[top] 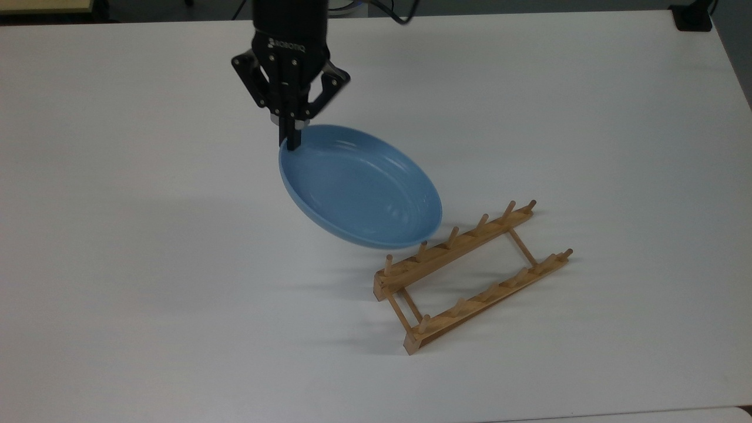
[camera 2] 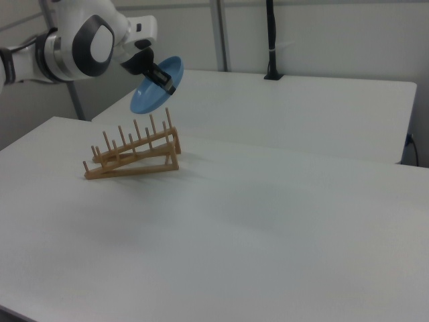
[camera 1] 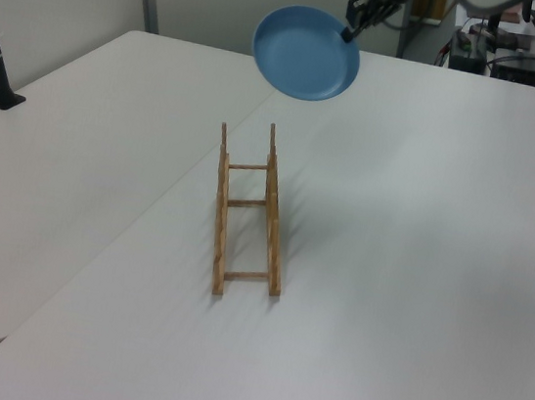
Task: Place plate in plate rack
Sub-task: 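Carry the upright plate over the rack and lower it between pegs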
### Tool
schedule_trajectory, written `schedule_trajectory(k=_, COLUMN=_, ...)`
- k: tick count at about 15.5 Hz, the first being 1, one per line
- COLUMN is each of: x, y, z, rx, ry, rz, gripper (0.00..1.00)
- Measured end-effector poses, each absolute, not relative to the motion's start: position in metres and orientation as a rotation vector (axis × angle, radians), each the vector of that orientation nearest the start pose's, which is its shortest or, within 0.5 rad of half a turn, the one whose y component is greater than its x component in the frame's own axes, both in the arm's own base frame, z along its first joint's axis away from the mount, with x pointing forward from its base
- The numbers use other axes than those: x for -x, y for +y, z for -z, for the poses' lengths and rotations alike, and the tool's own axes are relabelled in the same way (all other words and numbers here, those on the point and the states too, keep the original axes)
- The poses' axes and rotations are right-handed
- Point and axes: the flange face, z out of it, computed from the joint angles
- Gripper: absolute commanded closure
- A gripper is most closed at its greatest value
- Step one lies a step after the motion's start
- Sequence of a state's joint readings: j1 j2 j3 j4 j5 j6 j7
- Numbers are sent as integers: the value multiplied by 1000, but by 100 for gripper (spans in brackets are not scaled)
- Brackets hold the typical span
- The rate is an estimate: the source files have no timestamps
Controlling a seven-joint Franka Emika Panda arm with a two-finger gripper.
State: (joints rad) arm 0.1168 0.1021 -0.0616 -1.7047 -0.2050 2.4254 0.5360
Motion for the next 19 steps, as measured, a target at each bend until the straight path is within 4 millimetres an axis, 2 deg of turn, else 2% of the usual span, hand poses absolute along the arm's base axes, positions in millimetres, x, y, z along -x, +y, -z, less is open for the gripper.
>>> schedule_trajectory(k=7, x=-648, y=99, z=-561, rx=3027, ry=585, rz=1252, gripper=100)
schedule_trajectory(k=13, x=-644, y=147, z=-546, rx=3007, ry=558, rz=1491, gripper=100)
schedule_trajectory(k=19, x=-644, y=192, z=-508, rx=2968, ry=542, rz=1590, gripper=100)
